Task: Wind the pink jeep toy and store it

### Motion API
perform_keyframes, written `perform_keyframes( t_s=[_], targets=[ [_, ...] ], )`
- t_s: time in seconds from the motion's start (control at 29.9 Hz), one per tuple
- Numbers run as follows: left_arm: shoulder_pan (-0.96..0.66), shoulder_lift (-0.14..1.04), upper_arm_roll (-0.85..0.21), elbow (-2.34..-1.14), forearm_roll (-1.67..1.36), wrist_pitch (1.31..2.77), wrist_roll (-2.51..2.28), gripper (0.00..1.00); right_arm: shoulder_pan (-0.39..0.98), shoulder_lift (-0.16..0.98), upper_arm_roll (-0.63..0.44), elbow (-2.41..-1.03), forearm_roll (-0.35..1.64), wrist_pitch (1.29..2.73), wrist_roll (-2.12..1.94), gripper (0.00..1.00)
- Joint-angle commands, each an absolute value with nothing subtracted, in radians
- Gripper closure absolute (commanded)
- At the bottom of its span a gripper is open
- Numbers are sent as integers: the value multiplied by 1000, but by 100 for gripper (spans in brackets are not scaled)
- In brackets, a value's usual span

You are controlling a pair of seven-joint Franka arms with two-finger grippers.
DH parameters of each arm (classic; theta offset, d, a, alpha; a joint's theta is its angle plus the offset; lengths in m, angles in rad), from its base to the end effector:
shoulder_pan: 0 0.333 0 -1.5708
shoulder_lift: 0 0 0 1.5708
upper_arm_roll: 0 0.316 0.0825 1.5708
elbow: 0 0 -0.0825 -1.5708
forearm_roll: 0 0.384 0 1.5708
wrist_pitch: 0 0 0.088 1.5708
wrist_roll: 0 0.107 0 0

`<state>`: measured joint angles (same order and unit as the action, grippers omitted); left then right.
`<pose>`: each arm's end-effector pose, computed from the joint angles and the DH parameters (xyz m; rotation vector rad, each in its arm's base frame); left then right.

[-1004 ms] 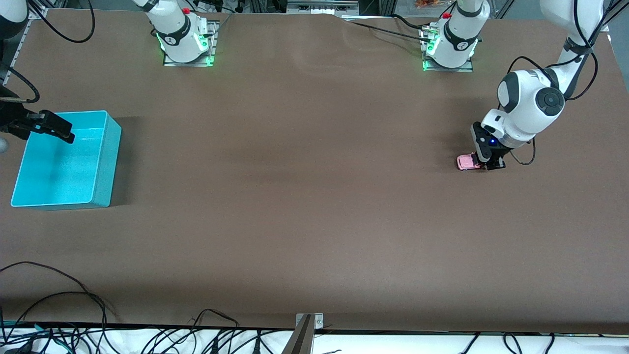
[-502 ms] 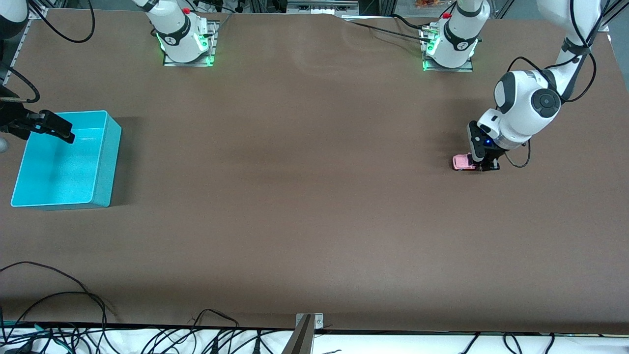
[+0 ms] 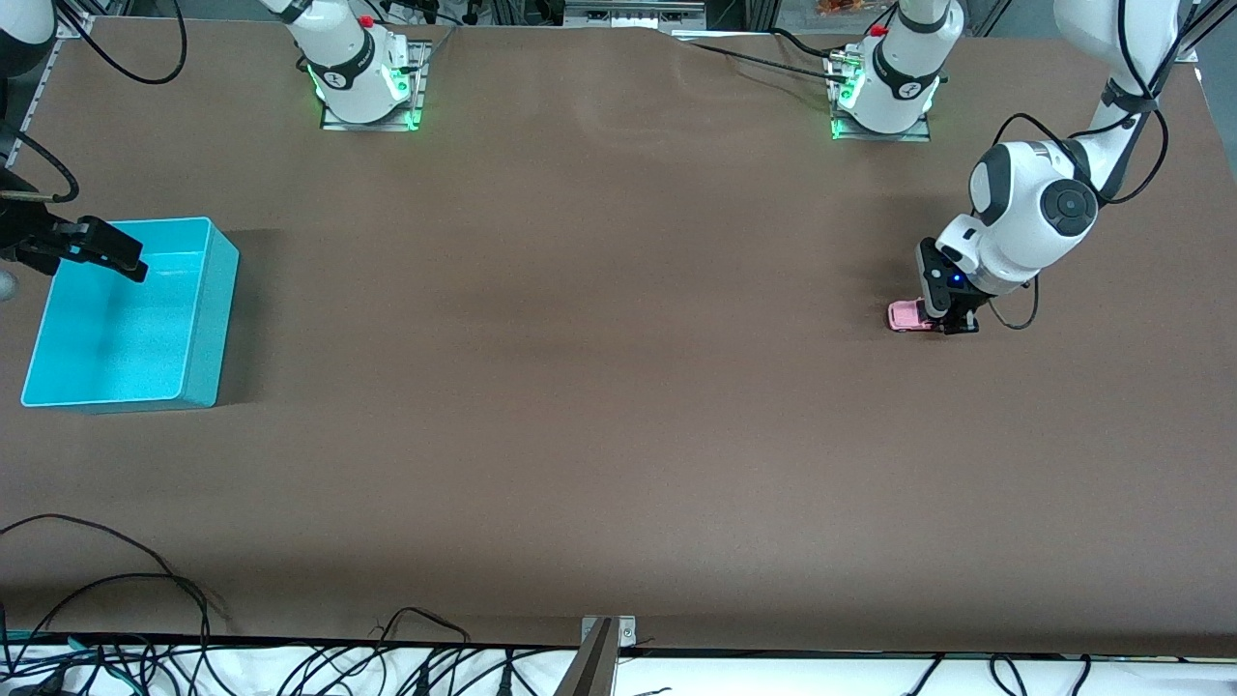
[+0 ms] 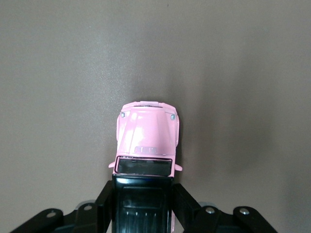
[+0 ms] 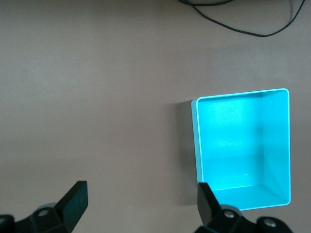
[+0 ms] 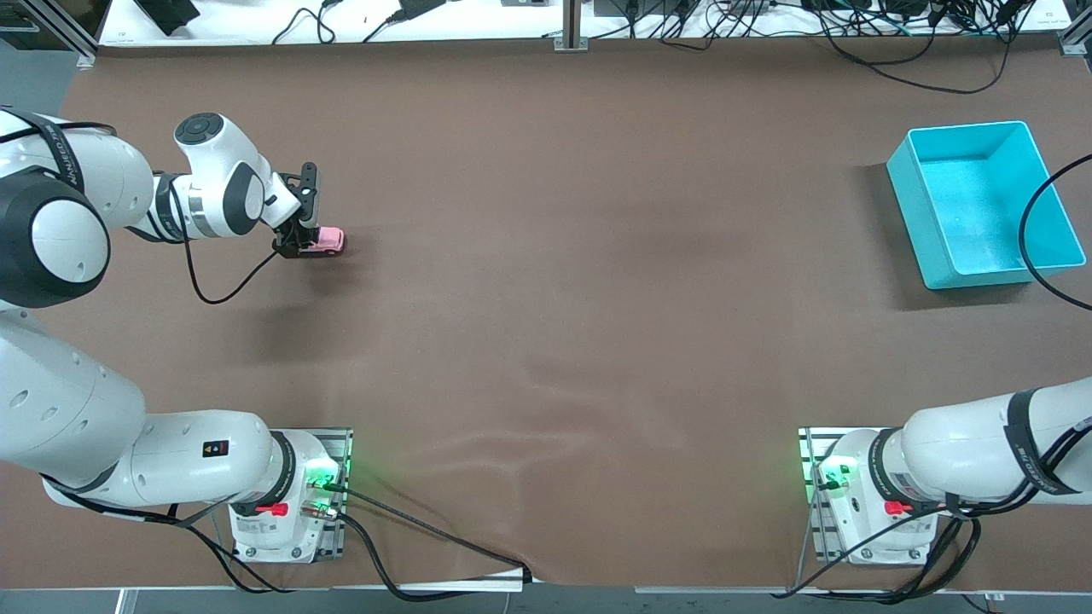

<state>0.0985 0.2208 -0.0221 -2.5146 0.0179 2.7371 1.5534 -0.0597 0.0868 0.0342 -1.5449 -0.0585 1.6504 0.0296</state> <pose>0.4641 0.0344 0.1963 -2.3042 2.1313 0.0006 0.5875 -0.0217 0.5945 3.0851 -0.0789 0.0291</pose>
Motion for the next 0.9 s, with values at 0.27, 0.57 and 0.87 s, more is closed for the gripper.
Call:
perform_keyframes(
  t_s=[0.27,0.57,0.87],
  targets=[
    [104,301,37,-2507,-6,2761,1566,100,-57,87,38,-1532,-78,1647,29,0],
    [103,301,80,-2508,8,2761,1589,100,-57,89,38,-1532,-80,1647,29,0],
    [103,310,162,-2505,5,2764,1716,100,-57,89,38,-1532,-80,1647,28,0]
  ],
)
